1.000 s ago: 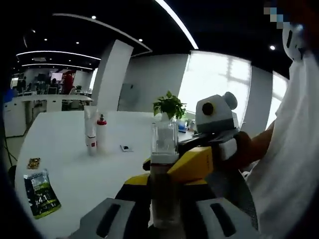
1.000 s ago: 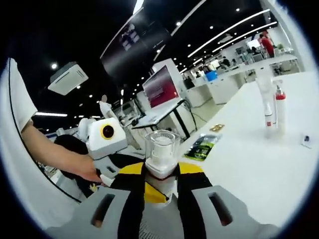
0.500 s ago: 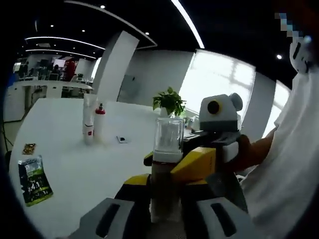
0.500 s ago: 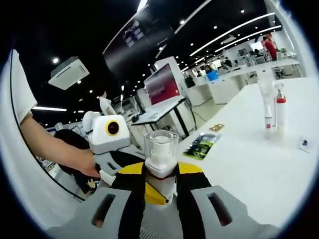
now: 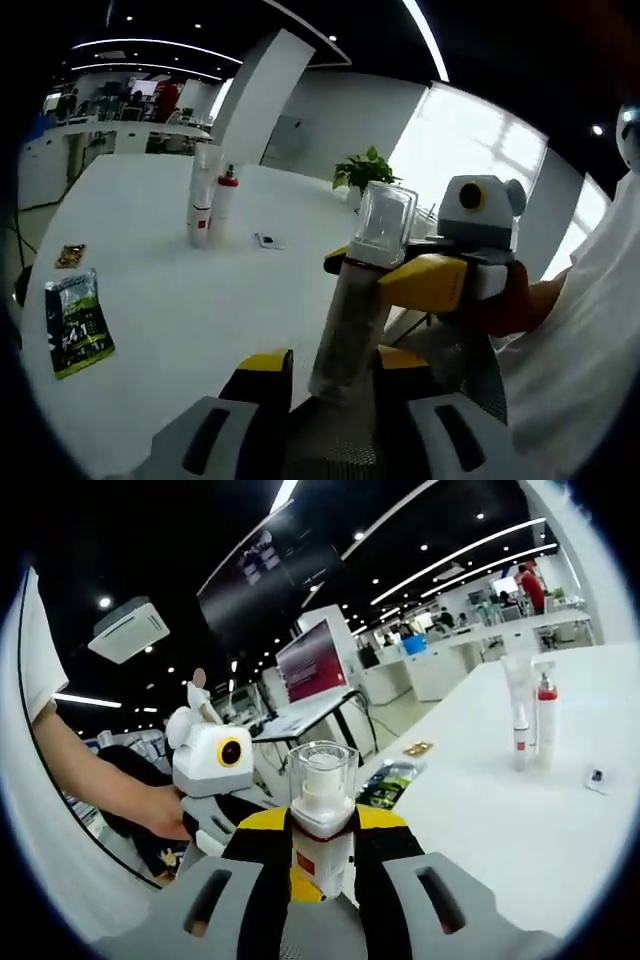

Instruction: Arrange the skincare products in the storage area until every visible bottle or jar stands upright without overlapping.

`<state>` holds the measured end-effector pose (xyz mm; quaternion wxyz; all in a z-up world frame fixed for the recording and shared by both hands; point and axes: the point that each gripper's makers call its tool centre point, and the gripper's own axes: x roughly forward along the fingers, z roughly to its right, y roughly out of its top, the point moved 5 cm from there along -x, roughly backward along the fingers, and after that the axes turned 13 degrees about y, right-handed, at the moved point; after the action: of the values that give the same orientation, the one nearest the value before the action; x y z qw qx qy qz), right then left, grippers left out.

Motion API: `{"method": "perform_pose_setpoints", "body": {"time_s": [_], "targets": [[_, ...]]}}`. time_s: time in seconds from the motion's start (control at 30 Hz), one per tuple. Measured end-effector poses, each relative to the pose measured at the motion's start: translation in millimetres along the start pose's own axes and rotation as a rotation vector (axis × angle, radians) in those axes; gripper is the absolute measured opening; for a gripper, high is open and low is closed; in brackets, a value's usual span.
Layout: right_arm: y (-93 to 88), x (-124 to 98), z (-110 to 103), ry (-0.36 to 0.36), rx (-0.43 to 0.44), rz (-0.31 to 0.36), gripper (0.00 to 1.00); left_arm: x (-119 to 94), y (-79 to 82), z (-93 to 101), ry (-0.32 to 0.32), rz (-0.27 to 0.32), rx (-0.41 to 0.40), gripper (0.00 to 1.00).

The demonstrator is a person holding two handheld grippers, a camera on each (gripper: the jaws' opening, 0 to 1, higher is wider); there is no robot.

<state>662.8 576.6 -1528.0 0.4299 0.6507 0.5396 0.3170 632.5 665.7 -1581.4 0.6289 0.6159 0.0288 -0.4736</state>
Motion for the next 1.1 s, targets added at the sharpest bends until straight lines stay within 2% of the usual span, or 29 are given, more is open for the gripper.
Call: {"method": "perform_pose_setpoints", "body": {"time_s": [0.13, 0.17, 0.23, 0.27, 0.33, 0.37, 0.4, 0.43, 0.47, 0.5, 0.57, 0.63, 0.67, 0.73, 0.87, 0.97, 1.0, 1.1], "targets": [[2.6, -3, 4, -0.02, 0.011, 0.021, 0.21, -7, -26.5, -23.8, 0.115, -0.135, 0.229, 0.34], [2.2, -2, 4, -0.026, 0.01, 0.02, 0.21, -8, -28.9, -27.1, 0.132, -0.146, 0.246, 0.34], [1.3, -2, 4, -0.032, 0.003, 0.013, 0.21, -8, -39.7, -40.0, 0.205, -0.212, 0.263, 0.31], [0.4, -1, 4, -0.036, -0.009, 0.001, 0.21, -8, -46.1, -48.8, 0.245, -0.259, 0.26, 0.26], [-0.5, 0, 3, -0.038, -0.016, -0.008, 0.21, -5, -46.7, -57.2, 0.291, -0.259, 0.262, 0.19], [-0.9, 0, 3, -0.036, -0.015, -0.01, 0.21, -2, -45.0, -62.5, 0.326, -0.247, 0.273, 0.19], [-1.4, 0, 4, -0.04, -0.016, -0.014, 0.21, -1, -45.1, -65.5, 0.342, -0.253, 0.283, 0.19], [-1.8, 0, 5, -0.046, -0.016, -0.017, 0.21, 1, -46.1, -73.2, 0.386, -0.268, 0.289, 0.19], [-1.9, 0, 5, -0.05, -0.016, -0.019, 0.21, 2, -46.2, -74.9, 0.396, -0.267, 0.287, 0.19], [-2.4, 0, 6, -0.055, -0.014, -0.021, 0.21, 5, -50.2, -83.8, 0.435, -0.292, 0.254, 0.19], [-3.5, 1, 6, -0.062, -0.019, -0.033, 0.21, 6, -57.5, -94.1, 0.494, -0.295, 0.181, 0.19], [-5.8, 3, 5, -0.07, -0.029, -0.047, 0.21, 5, -61.5, -100.7, 0.53, -0.343, 0.236, 0.19], [-7.2, 4, 5, -0.072, -0.041, -0.067, 0.21, 6, -55.6, -97.6, 0.528, -0.294, 0.25, 0.19], [-8.1, 6, 3, -0.073, -0.059, -0.074, 0.21, 4, -49.1, -92.8, 0.505, -0.236, 0.255, 0.19], [-11.1, 10, 3, -0.071, -0.064, -0.092, 0.21, 6, -60.1, -97.8, 0.517, -0.294, 0.266, 0.19], [-13.6, 10, 4, -0.119, -0.121, -0.124, 0.21, 4, -61.5, -96.8, 0.496, -0.283, 0.237, 0.19], [-14.1, 11, 3, -0.127, -0.133, -0.132, 0.21, 5, -62.8, -94.5, 0.482, -0.295, 0.217, 0.19], [-14.1, 13, 3, -0.119, -0.138, -0.133, 0.21, 7, -61.0, -90.7, 0.459, -0.282, 0.205, 0.19]]}}
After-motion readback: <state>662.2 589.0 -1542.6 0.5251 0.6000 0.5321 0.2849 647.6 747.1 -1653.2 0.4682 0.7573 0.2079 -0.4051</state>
